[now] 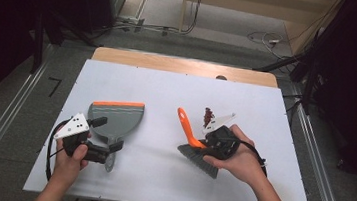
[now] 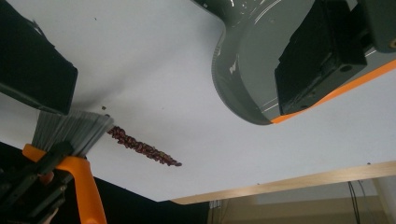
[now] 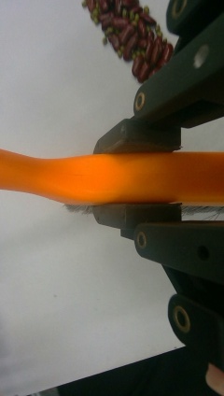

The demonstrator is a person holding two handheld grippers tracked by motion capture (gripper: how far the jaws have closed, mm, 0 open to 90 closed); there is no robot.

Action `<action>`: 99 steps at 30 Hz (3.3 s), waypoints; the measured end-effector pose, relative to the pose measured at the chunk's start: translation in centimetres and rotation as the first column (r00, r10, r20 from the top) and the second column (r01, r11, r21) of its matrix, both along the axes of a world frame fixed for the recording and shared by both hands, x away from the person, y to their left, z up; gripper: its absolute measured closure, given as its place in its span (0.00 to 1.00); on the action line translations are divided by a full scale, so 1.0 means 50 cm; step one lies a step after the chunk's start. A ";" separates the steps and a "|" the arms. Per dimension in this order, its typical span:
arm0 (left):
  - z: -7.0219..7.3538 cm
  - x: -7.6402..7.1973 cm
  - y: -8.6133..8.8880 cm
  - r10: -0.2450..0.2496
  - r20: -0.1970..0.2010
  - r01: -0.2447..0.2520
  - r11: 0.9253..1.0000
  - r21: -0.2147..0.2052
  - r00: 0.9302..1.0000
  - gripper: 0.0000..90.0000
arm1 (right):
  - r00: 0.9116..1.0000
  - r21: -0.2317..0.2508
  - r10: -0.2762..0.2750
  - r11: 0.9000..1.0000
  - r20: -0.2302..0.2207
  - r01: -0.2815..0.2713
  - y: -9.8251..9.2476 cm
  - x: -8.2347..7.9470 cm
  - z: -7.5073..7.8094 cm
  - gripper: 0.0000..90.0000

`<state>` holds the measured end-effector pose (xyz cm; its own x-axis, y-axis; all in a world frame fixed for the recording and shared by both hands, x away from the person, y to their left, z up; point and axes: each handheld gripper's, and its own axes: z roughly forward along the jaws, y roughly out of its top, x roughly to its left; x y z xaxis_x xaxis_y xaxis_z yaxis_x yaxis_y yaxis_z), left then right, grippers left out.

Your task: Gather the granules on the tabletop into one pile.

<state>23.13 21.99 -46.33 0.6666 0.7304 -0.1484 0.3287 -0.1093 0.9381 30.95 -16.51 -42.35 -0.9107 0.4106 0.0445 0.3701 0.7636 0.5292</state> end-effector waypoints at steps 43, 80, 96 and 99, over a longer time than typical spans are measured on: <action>-0.003 0.002 0.001 0.003 -0.004 -0.003 1.000 0.005 1.000 0.00 | 0.995 -0.092 0.012 0.996 0.100 -0.002 -0.037 0.198 -0.038 0.75; -0.005 0.004 0.001 0.001 -0.007 -0.001 1.000 0.008 1.000 0.00 | 0.996 -0.034 -0.059 0.998 0.070 0.061 -0.060 0.295 -0.047 0.74; -0.005 0.003 0.000 0.002 -0.006 -0.002 1.000 0.008 1.000 0.00 | 0.992 -0.020 -0.090 0.996 0.087 0.092 -0.068 0.313 -0.047 0.74; -0.005 0.003 0.001 0.001 -0.006 -0.001 1.000 0.008 1.000 0.00 | 0.991 -0.023 -0.094 0.995 0.094 0.097 -0.068 0.314 -0.046 0.74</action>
<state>23.30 22.02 -46.59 0.6648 0.7326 -0.1461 0.3341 -0.1166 0.9353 46.66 -19.89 -44.65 -0.8670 0.4958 -0.0503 0.3925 0.7417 0.5439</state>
